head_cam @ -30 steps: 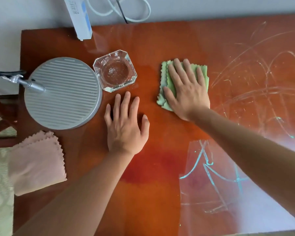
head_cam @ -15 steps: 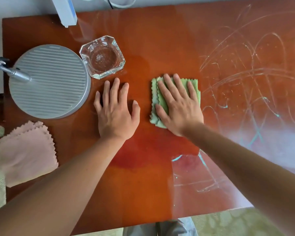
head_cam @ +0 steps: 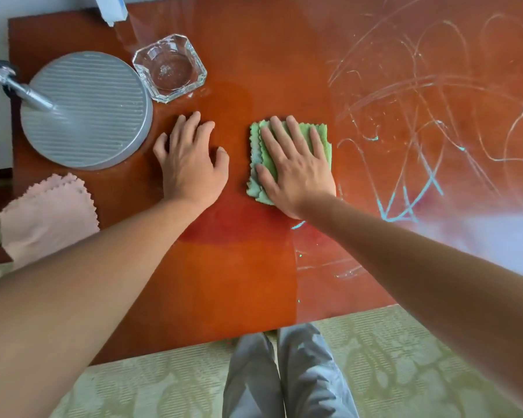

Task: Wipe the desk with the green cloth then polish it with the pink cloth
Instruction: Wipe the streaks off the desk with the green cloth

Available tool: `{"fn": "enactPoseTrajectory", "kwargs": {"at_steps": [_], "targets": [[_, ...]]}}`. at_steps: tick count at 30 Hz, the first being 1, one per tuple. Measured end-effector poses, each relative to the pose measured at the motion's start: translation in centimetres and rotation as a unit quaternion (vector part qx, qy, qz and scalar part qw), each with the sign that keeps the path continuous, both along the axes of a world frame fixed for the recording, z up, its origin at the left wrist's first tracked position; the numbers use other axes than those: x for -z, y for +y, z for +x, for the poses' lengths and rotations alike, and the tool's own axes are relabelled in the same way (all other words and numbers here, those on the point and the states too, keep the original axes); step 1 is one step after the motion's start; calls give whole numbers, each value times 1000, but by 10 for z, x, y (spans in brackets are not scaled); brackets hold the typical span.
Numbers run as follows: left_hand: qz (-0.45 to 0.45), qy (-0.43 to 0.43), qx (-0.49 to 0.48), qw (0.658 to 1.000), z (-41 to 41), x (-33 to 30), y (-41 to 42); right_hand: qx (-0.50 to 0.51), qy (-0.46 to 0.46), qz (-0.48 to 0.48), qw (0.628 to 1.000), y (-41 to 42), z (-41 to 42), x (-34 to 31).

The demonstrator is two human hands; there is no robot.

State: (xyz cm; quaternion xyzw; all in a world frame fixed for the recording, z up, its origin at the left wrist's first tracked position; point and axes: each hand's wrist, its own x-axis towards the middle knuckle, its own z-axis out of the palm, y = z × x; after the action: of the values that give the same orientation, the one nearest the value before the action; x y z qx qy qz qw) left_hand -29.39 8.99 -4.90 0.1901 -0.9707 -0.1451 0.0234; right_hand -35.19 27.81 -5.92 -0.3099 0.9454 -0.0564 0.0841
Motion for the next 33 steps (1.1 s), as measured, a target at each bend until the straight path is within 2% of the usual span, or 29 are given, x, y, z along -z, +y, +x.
{"fn": "enactPoseTrajectory", "kwargs": {"at_steps": [6,9,17,25,29,33], "targets": [[1,-17,72,997,93,-2,44,-16,-3,4,1000,54,123,3],[-25,-41,98,994,114,9,53,-23,4,7,1000,72,156,7],[-56,-28,106,992,114,18,53,-12,2,1,1000,66,146,3],[-64,-11,99,993,115,17,54,72,6,-2,997,15,44,6],[-65,-11,96,993,115,15,54,62,12,-7,998,17,50,8],[-64,-18,100,993,115,14,54,42,8,-20,999,30,104,7]]}}
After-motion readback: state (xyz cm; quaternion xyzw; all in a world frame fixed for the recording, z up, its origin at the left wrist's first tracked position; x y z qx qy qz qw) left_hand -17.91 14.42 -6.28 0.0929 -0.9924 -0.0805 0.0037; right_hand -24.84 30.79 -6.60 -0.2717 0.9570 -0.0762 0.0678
